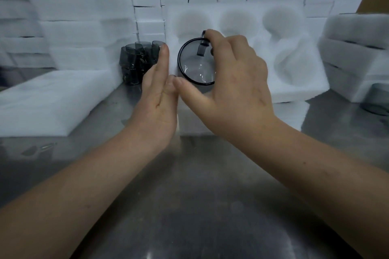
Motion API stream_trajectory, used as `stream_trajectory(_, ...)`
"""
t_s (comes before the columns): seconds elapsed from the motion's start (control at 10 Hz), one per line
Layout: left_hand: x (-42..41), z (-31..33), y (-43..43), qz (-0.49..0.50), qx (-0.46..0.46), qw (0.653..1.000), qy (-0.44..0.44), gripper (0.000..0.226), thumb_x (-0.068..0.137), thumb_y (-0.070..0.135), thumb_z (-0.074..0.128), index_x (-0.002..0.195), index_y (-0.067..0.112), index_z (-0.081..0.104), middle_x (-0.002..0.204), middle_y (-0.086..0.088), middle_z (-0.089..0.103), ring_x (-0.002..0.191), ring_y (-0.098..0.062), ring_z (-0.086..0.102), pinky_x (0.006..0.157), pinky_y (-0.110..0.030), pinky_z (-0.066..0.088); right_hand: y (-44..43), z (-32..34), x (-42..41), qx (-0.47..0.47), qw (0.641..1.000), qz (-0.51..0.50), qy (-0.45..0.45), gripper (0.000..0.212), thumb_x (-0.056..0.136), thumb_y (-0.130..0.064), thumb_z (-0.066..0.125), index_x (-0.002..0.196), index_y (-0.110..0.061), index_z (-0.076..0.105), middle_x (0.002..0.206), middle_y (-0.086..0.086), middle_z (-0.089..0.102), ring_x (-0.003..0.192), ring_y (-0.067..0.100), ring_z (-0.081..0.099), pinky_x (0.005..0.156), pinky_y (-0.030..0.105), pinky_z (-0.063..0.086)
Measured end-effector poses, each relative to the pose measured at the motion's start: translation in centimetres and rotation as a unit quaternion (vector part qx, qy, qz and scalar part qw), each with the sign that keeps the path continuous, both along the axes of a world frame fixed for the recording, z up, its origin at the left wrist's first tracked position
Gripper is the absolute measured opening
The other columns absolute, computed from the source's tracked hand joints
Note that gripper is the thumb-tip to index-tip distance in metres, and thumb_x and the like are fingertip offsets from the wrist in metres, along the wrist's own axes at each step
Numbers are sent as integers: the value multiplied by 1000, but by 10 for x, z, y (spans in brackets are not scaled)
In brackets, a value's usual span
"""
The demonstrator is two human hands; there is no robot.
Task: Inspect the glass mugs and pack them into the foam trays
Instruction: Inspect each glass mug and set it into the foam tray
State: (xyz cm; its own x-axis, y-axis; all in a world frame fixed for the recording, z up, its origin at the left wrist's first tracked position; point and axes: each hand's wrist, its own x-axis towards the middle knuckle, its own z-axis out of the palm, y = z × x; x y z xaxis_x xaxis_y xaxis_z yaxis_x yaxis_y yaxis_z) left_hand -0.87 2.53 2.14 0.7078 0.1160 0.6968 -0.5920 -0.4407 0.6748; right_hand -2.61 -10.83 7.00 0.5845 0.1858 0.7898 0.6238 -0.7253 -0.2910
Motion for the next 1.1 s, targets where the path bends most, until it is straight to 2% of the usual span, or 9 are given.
stream_trajectory(0.1,-2,1,-1,2,4,1000,24,39,84,56,25,122,50,29,141,18,29,137,-1,23,106,-16,23,-2,0,-2,3,1000,7,-1,71,77,-51,44,136,-11,43,114,5,51,105,23,48,88,31,26)
stream_trajectory(0.3,-2,1,-1,-4,7,1000,16,37,90,45,25,127,44,29,150,11,26,138,-1,22,109,-19,23,-2,1,-3,3,1000,1,-15,68,75,-49,51,129,-8,51,105,8,54,98,25,52,89,30,29)
stream_trajectory(0.5,-6,3,-1,-6,13,1000,27,32,92,40,23,123,41,30,140,17,30,135,0,26,104,-13,24,-2,1,-2,19,1000,4,-11,69,72,-53,61,124,-9,55,101,10,56,92,28,54,89,32,33)
stream_trajectory(0.6,-7,2,-2,-12,11,1000,17,28,92,39,24,117,46,34,135,21,33,129,7,28,100,-7,24,-3,1,-1,11,1000,0,-12,70,71,-58,64,121,-10,55,103,6,58,95,23,54,90,29,32)
stream_trajectory(0.7,-8,3,-2,-13,7,1000,24,28,91,39,24,116,44,34,134,21,33,126,10,29,97,-4,24,-3,2,0,2,1000,-9,-14,72,70,-64,60,118,-10,56,102,4,57,96,21,52,90,27,31)
stream_trajectory(0.9,-11,5,-2,-7,4,999,41,35,92,42,22,126,44,27,144,16,30,135,3,25,102,-6,23,-4,2,0,7,1000,-9,-21,71,72,-65,58,114,-8,59,101,7,55,98,25,52,91,31,32)
stream_trajectory(1.0,-14,8,-4,-3,-4,999,46,35,91,45,23,126,44,28,146,14,30,136,1,25,104,-9,23,-6,2,-4,34,999,17,-22,67,78,-58,38,114,-6,61,102,9,54,98,27,51,96,38,34)
stream_trajectory(1.1,-23,14,-11,-9,-12,998,53,41,83,62,24,123,54,22,143,21,27,136,4,24,108,-14,19,-8,-3,-2,44,998,12,-33,44,84,-27,47,115,0,61,103,15,56,96,32,52,97,49,36)
